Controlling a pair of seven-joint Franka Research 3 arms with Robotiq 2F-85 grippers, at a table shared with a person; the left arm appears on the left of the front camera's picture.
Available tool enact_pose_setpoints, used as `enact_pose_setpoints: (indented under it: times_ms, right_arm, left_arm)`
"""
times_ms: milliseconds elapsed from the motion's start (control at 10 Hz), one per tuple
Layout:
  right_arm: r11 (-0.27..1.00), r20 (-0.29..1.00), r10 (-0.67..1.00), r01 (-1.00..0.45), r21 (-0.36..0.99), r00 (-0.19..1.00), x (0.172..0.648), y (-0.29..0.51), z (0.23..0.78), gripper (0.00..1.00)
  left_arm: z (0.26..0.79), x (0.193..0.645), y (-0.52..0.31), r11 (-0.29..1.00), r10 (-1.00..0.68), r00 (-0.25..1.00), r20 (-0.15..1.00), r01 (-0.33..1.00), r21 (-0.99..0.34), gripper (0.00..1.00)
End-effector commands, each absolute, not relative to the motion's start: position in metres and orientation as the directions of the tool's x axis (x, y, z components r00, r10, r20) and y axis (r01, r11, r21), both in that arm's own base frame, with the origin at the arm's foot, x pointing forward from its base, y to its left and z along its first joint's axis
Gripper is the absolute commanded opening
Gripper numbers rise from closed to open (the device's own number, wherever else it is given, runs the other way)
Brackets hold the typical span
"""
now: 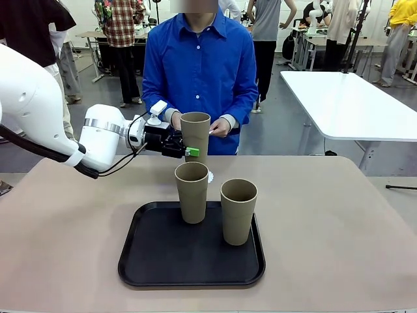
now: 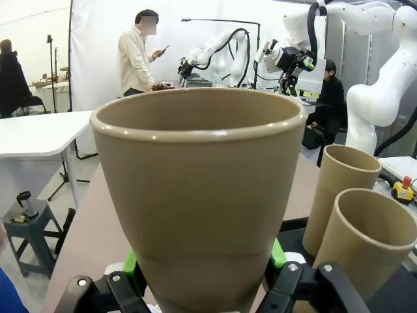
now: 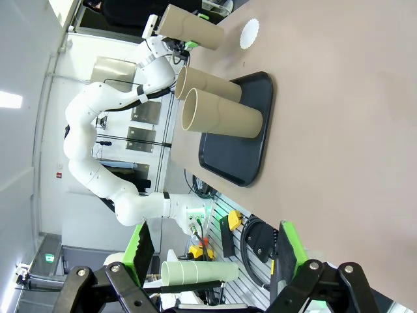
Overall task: Place coasters on the table and set cups on them.
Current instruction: Pick up one Reusable plastic cup and place it on a coaster set by the human.
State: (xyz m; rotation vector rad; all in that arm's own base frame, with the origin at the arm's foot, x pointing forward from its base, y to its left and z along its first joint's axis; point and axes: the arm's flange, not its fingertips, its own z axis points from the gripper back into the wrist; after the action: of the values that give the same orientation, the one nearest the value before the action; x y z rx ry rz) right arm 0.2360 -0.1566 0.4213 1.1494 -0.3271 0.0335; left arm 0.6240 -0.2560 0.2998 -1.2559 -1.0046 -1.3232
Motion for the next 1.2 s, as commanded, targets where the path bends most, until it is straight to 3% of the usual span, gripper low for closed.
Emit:
enact_pose_setpoints:
  times_ms: [0,600,1100]
  right_arm:
    - [0.402,0.286,-0.144,-0.208,0.892,0.947,0.237,-0.157,0.422,1.0]
    - [0.402,0.286,-0.144,-0.208,0.892,0.947,0.237,-0.157,0.422,1.0]
    - [0.402,0.286,-0.144,-0.208,0.892,0.947,0.237,-0.157,0.422,1.0]
  left_arm:
    - [0.292,0.641,-0.266,-0.184,-0.112,0.05,0.992,0.981,-0.07,0.84]
    - [0.268,0.655,-0.27,-0.203,-0.005,0.016,1.0,0.979,-0.016,0.84]
    - [0.245,0.668,-0.265,-0.174,-0.078,0.021,0.997,0.984,-0.035,0.84]
